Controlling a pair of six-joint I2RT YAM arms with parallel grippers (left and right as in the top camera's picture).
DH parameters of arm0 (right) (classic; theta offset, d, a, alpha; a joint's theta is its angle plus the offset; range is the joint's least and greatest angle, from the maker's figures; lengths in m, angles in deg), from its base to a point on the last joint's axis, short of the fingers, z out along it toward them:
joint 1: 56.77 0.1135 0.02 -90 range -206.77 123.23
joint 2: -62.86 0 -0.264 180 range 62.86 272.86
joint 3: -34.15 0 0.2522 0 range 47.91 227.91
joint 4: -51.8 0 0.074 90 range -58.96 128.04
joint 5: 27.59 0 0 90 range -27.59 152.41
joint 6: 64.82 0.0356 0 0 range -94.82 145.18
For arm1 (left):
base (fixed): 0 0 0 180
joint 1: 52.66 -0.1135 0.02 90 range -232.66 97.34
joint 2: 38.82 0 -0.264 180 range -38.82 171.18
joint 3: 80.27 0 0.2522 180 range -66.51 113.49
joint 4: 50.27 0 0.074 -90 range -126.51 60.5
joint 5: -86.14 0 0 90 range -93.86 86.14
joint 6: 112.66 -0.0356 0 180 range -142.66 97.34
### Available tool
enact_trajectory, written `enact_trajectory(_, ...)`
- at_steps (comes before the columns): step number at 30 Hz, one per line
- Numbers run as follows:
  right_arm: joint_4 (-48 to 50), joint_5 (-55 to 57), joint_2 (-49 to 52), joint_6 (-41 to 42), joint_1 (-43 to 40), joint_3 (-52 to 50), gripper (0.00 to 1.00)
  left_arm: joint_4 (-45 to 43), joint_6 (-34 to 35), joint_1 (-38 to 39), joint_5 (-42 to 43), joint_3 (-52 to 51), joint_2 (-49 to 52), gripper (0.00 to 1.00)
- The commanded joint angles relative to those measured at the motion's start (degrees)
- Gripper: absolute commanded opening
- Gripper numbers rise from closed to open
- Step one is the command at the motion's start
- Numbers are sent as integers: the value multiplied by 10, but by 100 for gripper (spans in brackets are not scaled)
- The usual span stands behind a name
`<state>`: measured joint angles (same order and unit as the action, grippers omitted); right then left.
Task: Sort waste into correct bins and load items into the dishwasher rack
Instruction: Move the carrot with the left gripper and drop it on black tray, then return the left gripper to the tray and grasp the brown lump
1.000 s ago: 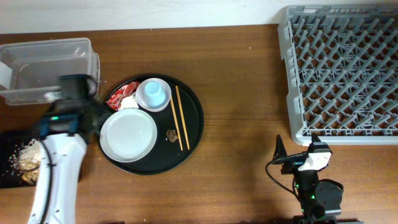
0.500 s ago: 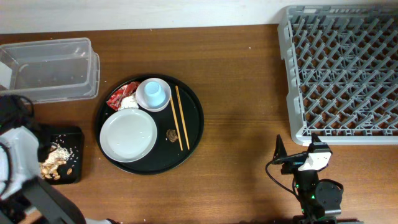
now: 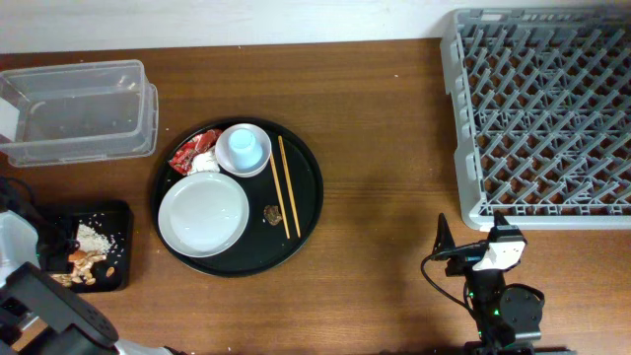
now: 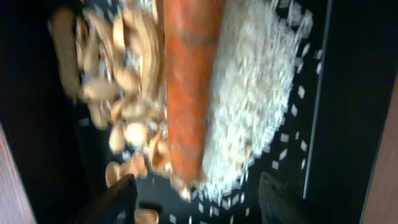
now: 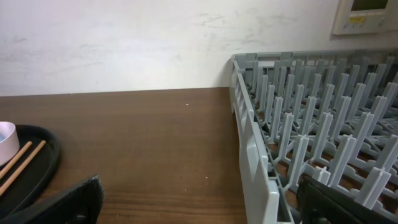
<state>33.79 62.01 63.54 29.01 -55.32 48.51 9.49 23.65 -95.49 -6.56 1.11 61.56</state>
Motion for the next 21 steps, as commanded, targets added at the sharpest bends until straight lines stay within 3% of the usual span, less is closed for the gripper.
enact_trajectory(1,-3,5,-3,-4,-3,-3,98,21,-19,-1,85,37,-10,63)
enact_trajectory(3,-3,5,-3,-4,-3,-3,98,21,-48,0,153,51,-25,63)
enact_trajectory(5,-3,5,-3,-4,-3,-3,98,21,-89,9,275,69,-59,64)
enact_trajectory(9,-3,5,-3,-4,-3,-3,98,22,-117,64,381,72,-137,64)
enact_trajectory(12,-3,5,-3,-4,-3,-3,98,28,-160,155,359,72,-182,64)
enact_trajectory(14,-3,5,-3,-4,-3,-3,98,54,-162,253,280,72,-193,64)
enact_trajectory(17,-3,5,-3,-4,-3,-3,98,82,-162,376,183,71,-177,65)
enact_trajectory(21,-3,5,-3,-4,-3,-3,98,100,-162,497,159,70,-126,68)
